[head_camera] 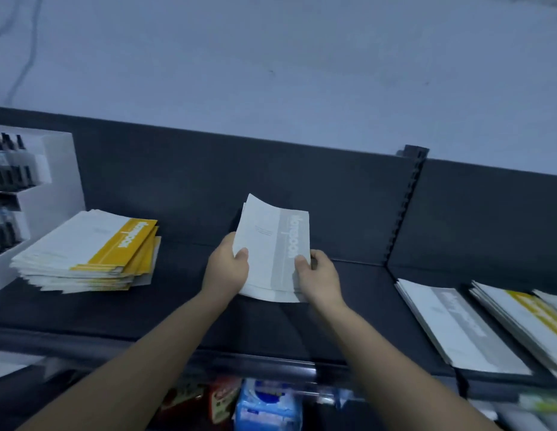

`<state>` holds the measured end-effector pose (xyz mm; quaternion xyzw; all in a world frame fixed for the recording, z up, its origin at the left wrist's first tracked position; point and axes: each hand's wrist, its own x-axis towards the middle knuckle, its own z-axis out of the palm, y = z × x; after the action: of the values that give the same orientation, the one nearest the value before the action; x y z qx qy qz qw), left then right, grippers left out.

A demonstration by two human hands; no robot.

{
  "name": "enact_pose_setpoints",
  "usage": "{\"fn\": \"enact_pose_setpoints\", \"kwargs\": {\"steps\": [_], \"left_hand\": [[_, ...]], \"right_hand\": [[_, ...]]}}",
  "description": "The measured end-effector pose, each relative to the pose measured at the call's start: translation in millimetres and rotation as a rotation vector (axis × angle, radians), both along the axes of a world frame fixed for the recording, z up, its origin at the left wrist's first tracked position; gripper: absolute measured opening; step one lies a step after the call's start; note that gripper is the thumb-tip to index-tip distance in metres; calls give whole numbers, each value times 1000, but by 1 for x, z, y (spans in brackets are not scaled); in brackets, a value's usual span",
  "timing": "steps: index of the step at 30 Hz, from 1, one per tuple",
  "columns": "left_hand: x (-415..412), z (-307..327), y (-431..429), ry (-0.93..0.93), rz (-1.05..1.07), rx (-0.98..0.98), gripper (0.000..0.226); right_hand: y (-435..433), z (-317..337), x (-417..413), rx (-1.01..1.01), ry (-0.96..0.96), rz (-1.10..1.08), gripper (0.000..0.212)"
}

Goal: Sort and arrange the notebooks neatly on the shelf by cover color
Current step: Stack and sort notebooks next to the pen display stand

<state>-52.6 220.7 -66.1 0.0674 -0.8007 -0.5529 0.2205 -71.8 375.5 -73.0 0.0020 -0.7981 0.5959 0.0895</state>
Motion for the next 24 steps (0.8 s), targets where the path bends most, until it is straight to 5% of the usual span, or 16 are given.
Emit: {"fn": "enact_pose_setpoints", "kwargs": {"steps": [24], "left_hand": [[-26,-14,375,-74,-289,8,35]], "right_hand": [[373,-4,18,264,10,-299,21]]}}
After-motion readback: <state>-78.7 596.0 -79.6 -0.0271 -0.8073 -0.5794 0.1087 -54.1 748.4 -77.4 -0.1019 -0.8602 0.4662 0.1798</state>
